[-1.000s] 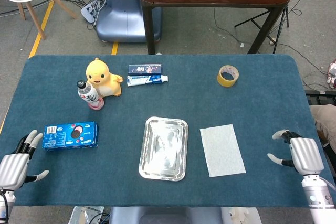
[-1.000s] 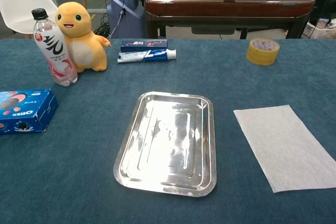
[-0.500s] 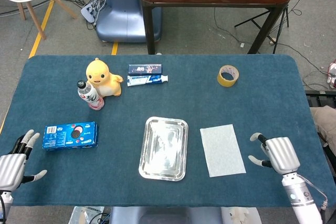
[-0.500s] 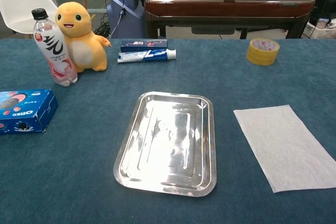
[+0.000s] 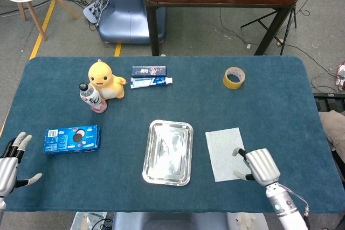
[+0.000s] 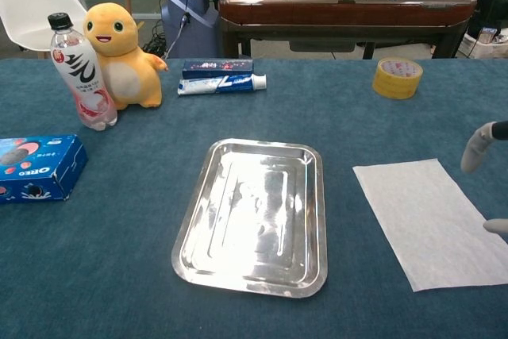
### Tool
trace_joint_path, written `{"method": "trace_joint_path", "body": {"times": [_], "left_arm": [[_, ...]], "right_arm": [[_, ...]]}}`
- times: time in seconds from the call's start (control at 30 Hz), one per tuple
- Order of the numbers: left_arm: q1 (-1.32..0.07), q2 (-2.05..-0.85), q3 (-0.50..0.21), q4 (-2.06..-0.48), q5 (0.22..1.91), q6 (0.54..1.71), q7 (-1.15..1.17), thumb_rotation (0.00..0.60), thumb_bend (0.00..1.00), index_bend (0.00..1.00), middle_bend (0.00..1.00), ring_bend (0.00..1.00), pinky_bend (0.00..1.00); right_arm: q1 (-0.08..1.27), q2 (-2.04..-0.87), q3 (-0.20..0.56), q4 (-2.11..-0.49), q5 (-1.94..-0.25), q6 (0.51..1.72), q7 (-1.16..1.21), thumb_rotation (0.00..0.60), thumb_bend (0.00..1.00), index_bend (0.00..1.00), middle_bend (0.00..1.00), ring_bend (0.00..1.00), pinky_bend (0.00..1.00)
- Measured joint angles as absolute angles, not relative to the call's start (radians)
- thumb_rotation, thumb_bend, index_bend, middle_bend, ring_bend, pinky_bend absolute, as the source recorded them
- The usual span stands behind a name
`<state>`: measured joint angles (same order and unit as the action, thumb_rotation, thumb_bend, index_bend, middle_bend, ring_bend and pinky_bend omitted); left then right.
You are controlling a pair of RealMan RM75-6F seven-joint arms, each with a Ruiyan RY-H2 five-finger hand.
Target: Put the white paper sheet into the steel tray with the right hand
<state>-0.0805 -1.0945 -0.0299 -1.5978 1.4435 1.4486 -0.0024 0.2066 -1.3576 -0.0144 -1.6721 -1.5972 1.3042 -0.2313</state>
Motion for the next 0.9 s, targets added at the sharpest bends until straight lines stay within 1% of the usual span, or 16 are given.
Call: {"method": "trace_joint_path", "body": {"times": [0.37,0.9], "left_arm": [[-0.078,-1.090,-0.036,-1.598,1.433,1.446,-0.005,0.600,0.07,0.00,0.01,0.02,0.41],[-0.079,-1.092,-0.041,-1.592,1.423,1.437,-0.008,0.600,0.07,0.00,0.01,0.02,0.41]], "right_arm": [[0.193,-1.400,-0.068,-1.639,-1.611,1.285,-0.258,0.600,0.00,0.45,1.00,1.00,1.00],[0.186,-1.437,-0.091,-1.584,-1.606,1.264,-0.269,0.600,0.00,0.45,1.00,1.00,1.00]]}}
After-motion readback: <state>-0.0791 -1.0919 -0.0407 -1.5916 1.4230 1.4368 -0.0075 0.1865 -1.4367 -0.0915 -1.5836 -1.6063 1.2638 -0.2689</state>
